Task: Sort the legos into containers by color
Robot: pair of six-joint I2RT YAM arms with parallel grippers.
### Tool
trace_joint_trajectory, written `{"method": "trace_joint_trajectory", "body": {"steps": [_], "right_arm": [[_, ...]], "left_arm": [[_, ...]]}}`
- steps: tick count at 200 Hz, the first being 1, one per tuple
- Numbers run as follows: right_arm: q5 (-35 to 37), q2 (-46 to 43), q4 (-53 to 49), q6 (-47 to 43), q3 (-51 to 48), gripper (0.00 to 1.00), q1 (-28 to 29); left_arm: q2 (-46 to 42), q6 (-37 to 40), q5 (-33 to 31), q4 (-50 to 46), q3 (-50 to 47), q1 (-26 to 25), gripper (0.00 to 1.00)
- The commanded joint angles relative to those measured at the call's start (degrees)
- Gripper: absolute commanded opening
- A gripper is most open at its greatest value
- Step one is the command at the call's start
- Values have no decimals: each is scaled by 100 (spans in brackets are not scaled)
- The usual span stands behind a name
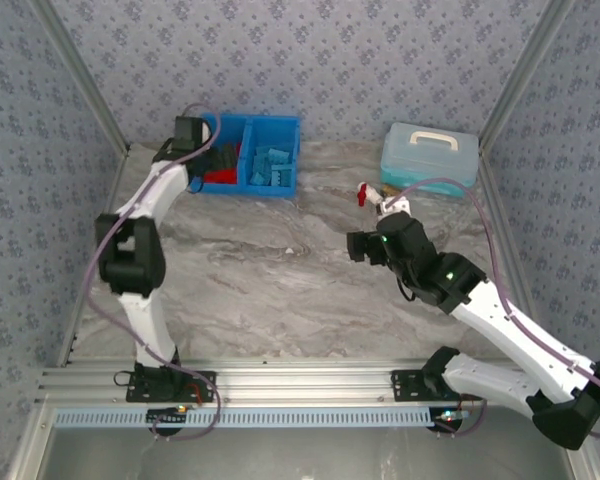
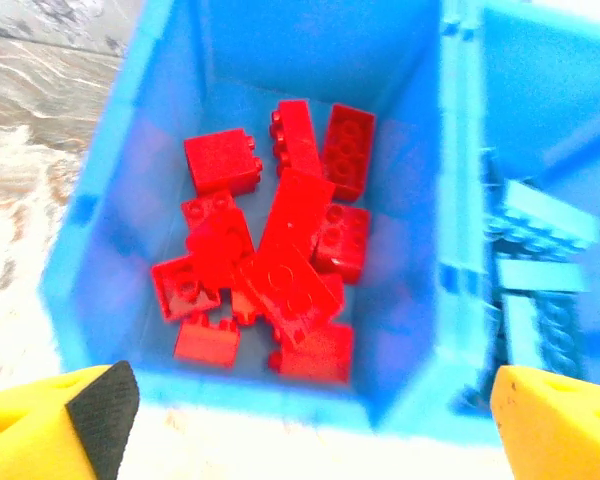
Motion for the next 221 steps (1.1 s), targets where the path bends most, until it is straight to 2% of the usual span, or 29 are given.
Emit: {"method": "trace_joint_trajectory", "body": {"steps": [1, 28, 44, 68, 84, 95, 102, 122, 126, 135, 142, 146, 153, 160, 166, 171, 179, 189, 199, 221], "right_arm": [[909, -307, 390, -15, -600, 100, -436], [1302, -392, 1479, -438, -1613, 100, -1366], [1315, -297, 2638, -878, -2382, 100, -1984], [851, 130, 4478, -1344, -3391, 99, -2825], [486, 738, 4904, -1124, -3469, 100, -3428], [364, 1331, 5618, -1419, -3456, 100, -3600], [319, 1661, 5464, -1306, -3184, 100, -3613], [252, 2595, 7047, -1993, -3037, 100, -3549], [354, 2790, 7079, -1980, -2956, 100, -3462], [170, 3362, 7983, -2402, -2965, 99, -3572], [47, 3234, 7122, -2017, -2746, 100, -3647], [-193, 3126, 6841, -1779, -2736, 100, -3760], [-963, 3137, 7676, -2012, -3074, 100, -4083], [-1767, 3065, 7657, -2002, -3224, 100, -4302], [-2119, 3362, 8759, -2101, -3531, 100, -4376], [-2078, 3506, 9061, -2115, -3611, 100, -4351], [-1989, 3187, 7921, -2053, -3328, 100, -4352], [-1829, 3402, 8604, -2215, -3462, 100, -4221], [-1479, 3258, 8216, -2167, -3394, 100, -4115], [-1991, 3281, 8155, -2228, -3330, 100, -4224]], "left_arm": [[-1582, -247, 10, 999, -1108, -88, 98], [-3187, -96, -546, 1101, -2676, -202, 99], [-4070, 3, -991, 1162, -3586, -205, 99], [-5278, 497, -1470, 1787, -5152, -205, 99], [-5801, 809, -1807, 1919, -5878, -195, 99], [-6025, 880, -2071, 1906, -6244, -196, 99], [-6148, 824, -2312, 1956, -6474, -195, 99], [-6421, 859, -2819, 2587, -7234, -161, 99], [-6453, 915, -2857, 2795, -7390, -154, 99], [-6480, 1054, -2916, 3228, -7720, -97, 99], [-6449, 1188, -2871, 3464, -7893, -39, 99], [-6398, 1253, -2827, 3552, -7958, 6, 99], [-6277, 1263, -2701, 3655, -8013, 90, 99], [-6111, 1251, -2502, 3823, -8055, 151, 99], [-5940, 1322, -2358, 4068, -8086, 180, 99], [-5801, 1402, -2229, 4161, -8040, 190, 99], [-5484, 1526, -2201, 4673, -8065, 188, 99], [-5054, 1578, -2043, 5244, -8065, 312, 99], [-4635, 1528, -1767, 5536, -7939, 488, 99], [-3630, 1415, -1338, 6279, -7597, 754, 99]]}}
